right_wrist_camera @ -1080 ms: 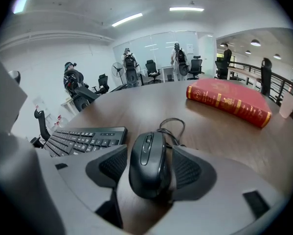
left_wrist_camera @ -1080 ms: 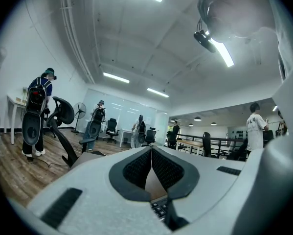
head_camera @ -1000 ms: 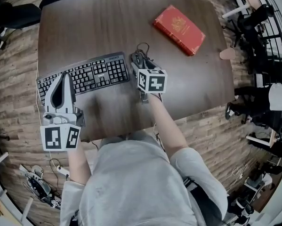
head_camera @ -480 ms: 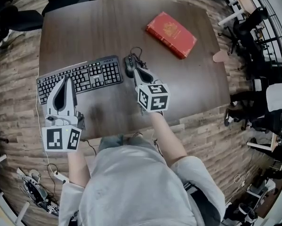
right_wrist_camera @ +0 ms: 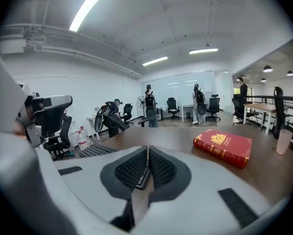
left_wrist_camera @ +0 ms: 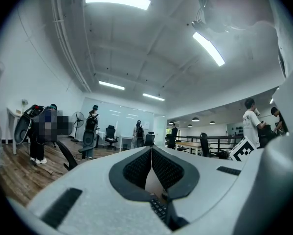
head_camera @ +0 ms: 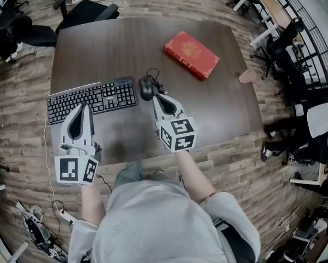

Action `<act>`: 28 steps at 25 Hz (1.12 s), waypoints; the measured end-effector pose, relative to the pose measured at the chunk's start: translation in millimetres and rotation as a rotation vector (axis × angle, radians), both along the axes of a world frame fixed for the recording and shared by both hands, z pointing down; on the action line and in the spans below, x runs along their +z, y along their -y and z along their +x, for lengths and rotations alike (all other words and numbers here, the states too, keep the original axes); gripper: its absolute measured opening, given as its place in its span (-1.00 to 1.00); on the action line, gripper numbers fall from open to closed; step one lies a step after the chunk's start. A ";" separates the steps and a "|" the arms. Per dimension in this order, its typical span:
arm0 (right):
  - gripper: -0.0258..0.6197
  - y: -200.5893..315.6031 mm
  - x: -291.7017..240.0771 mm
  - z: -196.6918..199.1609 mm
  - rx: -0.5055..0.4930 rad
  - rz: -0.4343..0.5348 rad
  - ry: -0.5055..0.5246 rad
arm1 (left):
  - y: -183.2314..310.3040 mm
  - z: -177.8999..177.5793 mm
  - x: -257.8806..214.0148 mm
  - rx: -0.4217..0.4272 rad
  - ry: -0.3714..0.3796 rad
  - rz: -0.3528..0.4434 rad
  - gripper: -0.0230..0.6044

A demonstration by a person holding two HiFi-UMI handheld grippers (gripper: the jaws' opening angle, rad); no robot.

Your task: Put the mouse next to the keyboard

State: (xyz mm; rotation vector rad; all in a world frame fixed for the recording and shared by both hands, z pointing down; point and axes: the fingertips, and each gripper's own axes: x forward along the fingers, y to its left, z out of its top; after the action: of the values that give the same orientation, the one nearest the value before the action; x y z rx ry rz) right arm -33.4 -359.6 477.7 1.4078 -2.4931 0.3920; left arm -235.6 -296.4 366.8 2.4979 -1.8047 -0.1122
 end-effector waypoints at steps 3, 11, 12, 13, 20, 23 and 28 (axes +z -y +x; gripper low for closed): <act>-0.86 -12.1 -17.5 3.7 -0.010 0.042 0.008 | -11.0 6.9 -6.2 0.000 0.001 0.010 -0.89; -0.86 -43.6 -53.8 18.8 -0.030 0.139 0.002 | -38.0 24.1 -22.2 -0.007 -0.001 0.043 -0.89; -0.86 -47.2 -57.9 21.0 -0.030 0.147 0.004 | -41.5 25.9 -24.3 -0.008 -0.002 0.048 -0.89; -0.86 -50.8 -62.2 23.1 -0.031 0.155 0.005 | -45.0 27.5 -26.6 -0.010 -0.002 0.052 -0.89; -0.86 -74.8 -92.1 37.1 -0.035 0.231 0.015 | -67.7 36.7 -39.0 -0.026 0.007 0.077 -0.89; -0.86 -86.0 -103.6 44.5 -0.034 0.258 0.020 | -78.9 41.2 -42.7 -0.035 0.009 0.086 -0.89; -0.86 -104.7 -119.8 58.1 -0.021 0.299 0.024 | -96.4 51.6 -50.7 -0.040 0.009 0.107 -0.89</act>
State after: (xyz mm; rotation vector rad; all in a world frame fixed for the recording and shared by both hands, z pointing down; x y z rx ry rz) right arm 24.8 -254.9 358.0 1.4861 -2.6684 0.0306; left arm -184.0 -200.0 316.1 2.5370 -1.9014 -0.2055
